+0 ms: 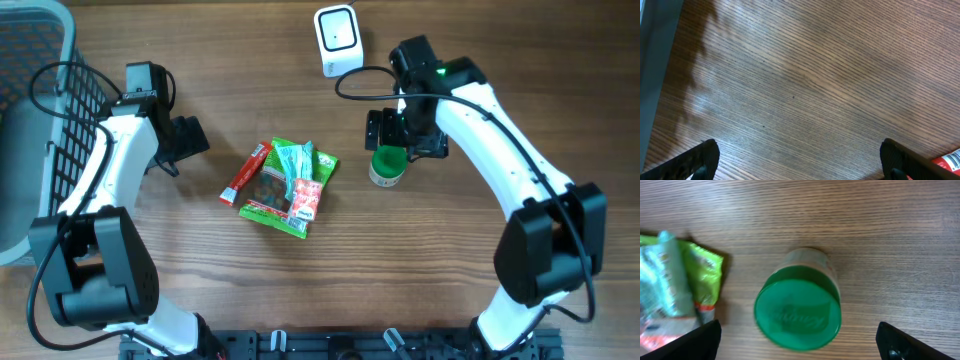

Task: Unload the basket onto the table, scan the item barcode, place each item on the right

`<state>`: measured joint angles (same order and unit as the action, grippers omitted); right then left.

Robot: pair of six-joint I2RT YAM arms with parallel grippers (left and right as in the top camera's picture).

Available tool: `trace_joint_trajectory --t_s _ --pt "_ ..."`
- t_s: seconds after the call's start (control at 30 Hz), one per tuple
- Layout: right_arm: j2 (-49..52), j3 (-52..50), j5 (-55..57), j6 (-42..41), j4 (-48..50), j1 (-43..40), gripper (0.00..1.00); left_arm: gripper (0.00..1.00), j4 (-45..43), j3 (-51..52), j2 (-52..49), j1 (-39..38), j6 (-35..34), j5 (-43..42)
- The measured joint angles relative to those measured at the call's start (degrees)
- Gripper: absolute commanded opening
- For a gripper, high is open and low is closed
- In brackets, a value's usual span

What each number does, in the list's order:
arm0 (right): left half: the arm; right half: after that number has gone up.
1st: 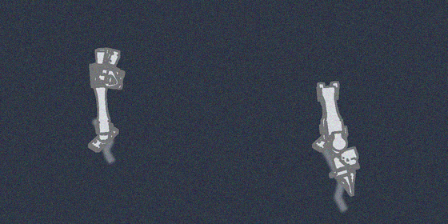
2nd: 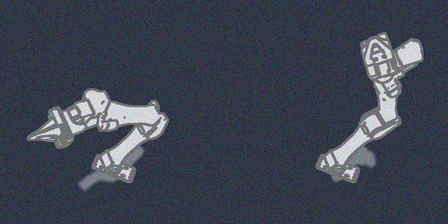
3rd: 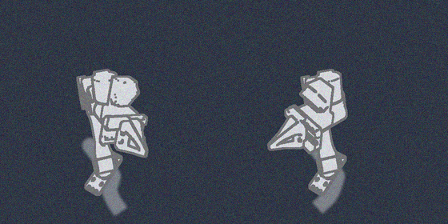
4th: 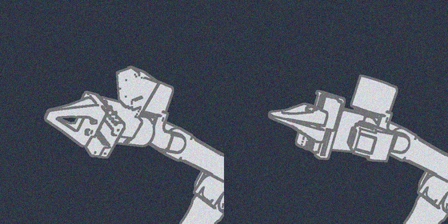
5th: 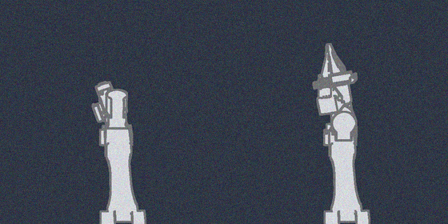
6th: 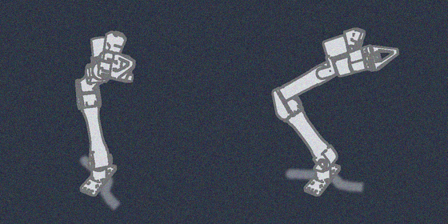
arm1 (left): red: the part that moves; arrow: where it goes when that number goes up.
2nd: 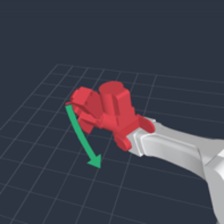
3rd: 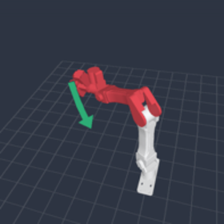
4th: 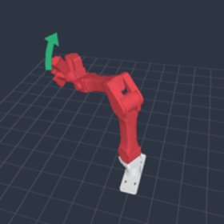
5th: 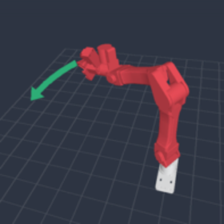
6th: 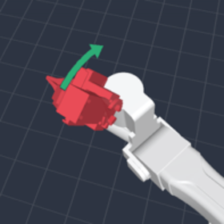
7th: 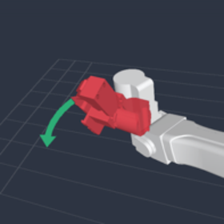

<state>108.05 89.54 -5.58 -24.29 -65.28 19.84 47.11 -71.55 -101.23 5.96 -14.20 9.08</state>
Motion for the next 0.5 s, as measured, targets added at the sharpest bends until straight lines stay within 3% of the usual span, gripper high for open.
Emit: trace_joint_trajectory --t_s 0.5 --pt "2.1 -6.7 2.7 -5.5 8.6 3.0 0.83 1.00 0.0 0.0 0.0 0.0 0.0 0.0"
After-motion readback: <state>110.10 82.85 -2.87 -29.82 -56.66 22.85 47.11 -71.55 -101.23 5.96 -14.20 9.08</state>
